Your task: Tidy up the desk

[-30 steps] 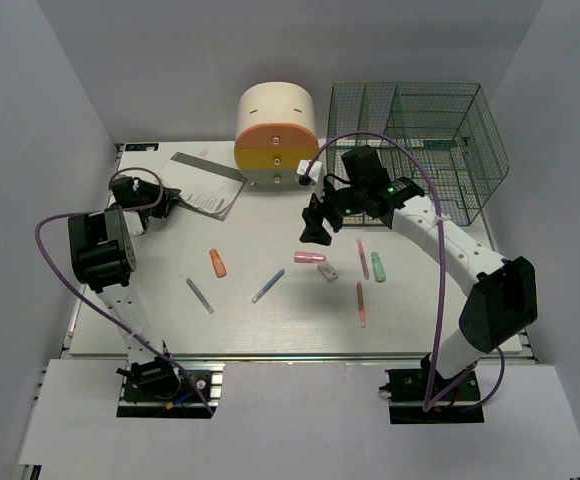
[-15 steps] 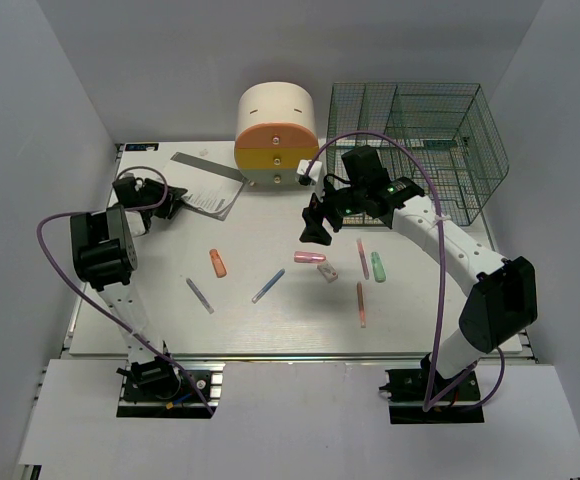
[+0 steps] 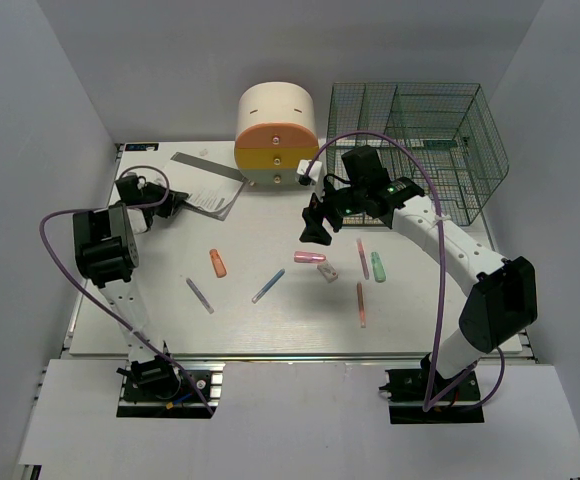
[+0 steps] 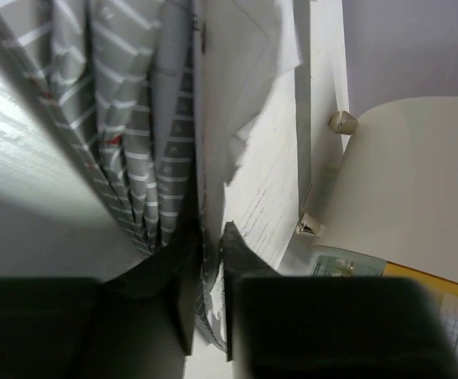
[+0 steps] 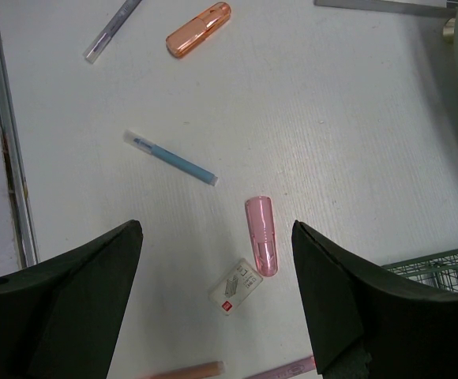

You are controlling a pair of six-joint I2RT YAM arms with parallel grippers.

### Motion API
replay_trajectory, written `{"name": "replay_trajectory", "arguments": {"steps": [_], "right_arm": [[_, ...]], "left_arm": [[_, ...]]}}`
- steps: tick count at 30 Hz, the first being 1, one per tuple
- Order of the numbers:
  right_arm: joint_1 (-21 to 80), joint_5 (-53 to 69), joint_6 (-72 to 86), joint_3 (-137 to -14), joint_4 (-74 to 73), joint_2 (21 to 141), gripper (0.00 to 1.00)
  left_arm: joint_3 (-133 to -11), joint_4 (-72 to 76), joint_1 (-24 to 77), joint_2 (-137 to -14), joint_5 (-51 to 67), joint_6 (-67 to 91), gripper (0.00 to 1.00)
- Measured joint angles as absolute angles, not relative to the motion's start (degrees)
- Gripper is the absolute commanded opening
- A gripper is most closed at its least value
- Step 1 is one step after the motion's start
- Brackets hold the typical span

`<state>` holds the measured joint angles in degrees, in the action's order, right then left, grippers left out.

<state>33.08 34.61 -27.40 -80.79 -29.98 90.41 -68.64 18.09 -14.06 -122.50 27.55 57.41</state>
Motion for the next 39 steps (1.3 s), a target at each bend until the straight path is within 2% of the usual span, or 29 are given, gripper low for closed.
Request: {"name": "replay_trajectory", "arguments": {"steps": [2,9,18,25,31,39], "right_arm": [[33.1,34.6,-27.4,-80.8,-30.0,90.4,0.82],[33.3,34.7,-28.0,-80.8,-30.0,90.4,0.82],[35.1,36.3,-30.0,-80.8,-30.5,91.2,0.82],[37.7,37.3,-31.1,-85.1,-33.5,96.7,0.82],[39.5,37.3,-30.8,-90.6,-34.2,100.5,0.89],[42.9,34.0,-34.0,-99.0,-32.4,105.9,0.89]], "left_arm": [[-68.6,18.6,-14.1,-123.2,27.6,57.9,0.15],[-63.9,24.7,-14.2,-122.4,27.6,59.9,0.0],[-49.3,29.4,-17.1,-109.1,27.7,61.2,0.0],[-41.2,38.2,-20.6,-102.7,28.4,65.9,0.0],[-40.0,42.9,-22.4,-102.6,31.3,70.6,0.0],[-43.3,40.5,-22.8,-100.5,34.4,72.6,0.0]]}}
